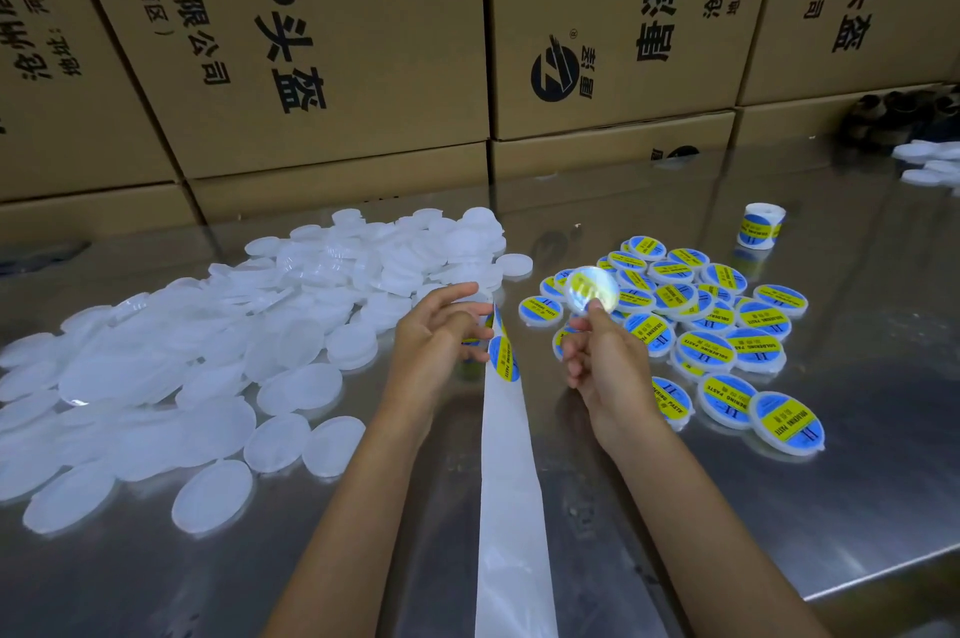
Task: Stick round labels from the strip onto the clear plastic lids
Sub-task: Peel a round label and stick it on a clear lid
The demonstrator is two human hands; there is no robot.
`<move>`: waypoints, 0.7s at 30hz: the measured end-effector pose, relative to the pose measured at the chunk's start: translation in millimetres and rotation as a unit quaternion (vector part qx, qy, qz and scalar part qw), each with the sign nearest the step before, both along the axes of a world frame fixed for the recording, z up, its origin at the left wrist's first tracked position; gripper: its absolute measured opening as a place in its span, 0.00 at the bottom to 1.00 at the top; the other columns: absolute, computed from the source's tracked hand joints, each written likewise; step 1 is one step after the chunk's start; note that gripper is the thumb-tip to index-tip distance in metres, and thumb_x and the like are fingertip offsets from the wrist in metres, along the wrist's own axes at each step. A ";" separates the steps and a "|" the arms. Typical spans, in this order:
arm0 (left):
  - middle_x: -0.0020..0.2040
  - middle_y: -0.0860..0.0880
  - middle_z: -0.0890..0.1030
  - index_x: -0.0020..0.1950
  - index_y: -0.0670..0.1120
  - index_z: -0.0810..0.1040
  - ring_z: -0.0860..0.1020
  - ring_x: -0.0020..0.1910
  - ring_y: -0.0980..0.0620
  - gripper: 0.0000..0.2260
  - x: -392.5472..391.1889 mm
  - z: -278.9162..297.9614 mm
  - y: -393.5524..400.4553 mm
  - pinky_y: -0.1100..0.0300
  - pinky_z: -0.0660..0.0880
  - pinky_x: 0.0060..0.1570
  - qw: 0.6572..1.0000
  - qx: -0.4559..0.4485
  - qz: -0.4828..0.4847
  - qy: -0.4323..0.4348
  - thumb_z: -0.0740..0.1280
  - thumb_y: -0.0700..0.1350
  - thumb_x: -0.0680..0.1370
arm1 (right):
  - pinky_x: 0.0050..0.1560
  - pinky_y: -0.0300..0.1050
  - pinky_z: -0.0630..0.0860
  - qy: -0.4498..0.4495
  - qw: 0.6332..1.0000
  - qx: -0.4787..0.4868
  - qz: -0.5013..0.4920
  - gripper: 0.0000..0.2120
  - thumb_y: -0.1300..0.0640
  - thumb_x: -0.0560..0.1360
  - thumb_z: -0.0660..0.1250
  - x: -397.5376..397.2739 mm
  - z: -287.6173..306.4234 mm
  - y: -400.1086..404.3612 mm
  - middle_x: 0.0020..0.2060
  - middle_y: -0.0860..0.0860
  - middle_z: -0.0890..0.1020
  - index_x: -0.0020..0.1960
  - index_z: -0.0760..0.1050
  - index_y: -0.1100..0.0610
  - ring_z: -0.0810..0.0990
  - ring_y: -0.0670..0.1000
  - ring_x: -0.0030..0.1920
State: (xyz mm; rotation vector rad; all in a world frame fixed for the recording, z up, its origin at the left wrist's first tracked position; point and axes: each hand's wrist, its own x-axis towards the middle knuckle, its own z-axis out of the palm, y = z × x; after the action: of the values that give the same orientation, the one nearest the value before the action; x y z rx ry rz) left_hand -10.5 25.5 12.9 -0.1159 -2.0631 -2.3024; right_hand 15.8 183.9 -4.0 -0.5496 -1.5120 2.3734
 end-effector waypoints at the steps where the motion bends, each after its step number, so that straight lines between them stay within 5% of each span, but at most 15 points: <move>1: 0.44 0.49 0.86 0.57 0.45 0.82 0.83 0.37 0.52 0.12 0.4 0.6 0.1 0.60 0.80 0.35 1.000 -0.005 0.010 -0.003 0.63 0.33 0.79 | 0.21 0.37 0.62 0.000 0.999 -0.034 -0.004 0.15 0.51 0.84 0.58 0.0 1.3 2.1 0.21 0.50 0.73 0.42 0.72 0.58 0.65 0.46 0.19; 10: 0.43 0.46 0.85 0.53 0.45 0.83 0.79 0.32 0.57 0.11 -2.5 -5.0 -3.2 0.61 0.74 0.32 0.994 -0.090 0.061 -0.019 0.63 0.34 0.78 | 0.23 0.35 0.66 0.008 0.991 -0.136 -0.006 0.07 0.60 0.82 0.57 2.4 5.3 7.2 0.24 0.51 0.74 0.47 0.73 0.59 0.68 0.46 0.21; 14: 0.48 0.52 0.85 0.50 0.49 0.83 0.81 0.46 0.53 0.12 -5.4 -8.7 -6.3 0.62 0.75 0.42 0.977 -0.184 0.112 -0.001 0.62 0.35 0.79 | 0.25 0.39 0.65 -0.003 0.999 -0.044 0.019 0.08 0.63 0.80 0.58 0.1 2.9 4.0 0.25 0.53 0.74 0.49 0.75 0.60 0.68 0.48 0.23; 17: 0.59 0.47 0.80 0.59 0.47 0.81 0.76 0.60 0.46 0.13 -5.9 -9.5 -18.3 0.54 0.73 0.54 0.902 -0.376 0.208 0.040 0.63 0.38 0.78 | 0.25 0.42 0.65 -0.009 0.997 0.060 0.043 0.09 0.62 0.79 0.58 0.1 -0.4 -2.9 0.25 0.52 0.75 0.47 0.77 0.60 0.68 0.49 0.23; 21: 0.66 0.40 0.74 0.67 0.41 0.77 0.68 0.67 0.40 0.16 -10.8 -14.4 -45.0 0.49 0.66 0.63 0.813 -0.512 0.273 0.039 0.64 0.38 0.78 | 0.24 0.39 0.66 0.012 0.983 0.177 0.047 0.09 0.60 0.79 0.61 1.7 -7.0 -12.6 0.25 0.50 0.75 0.44 0.77 0.59 0.69 0.47 0.23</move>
State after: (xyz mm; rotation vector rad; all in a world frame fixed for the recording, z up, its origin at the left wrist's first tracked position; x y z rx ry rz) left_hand -21.2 -19.4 -1.5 0.3027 -2.5663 -0.7033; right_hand 17.5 171.3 -11.0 -0.3707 -1.9288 2.0922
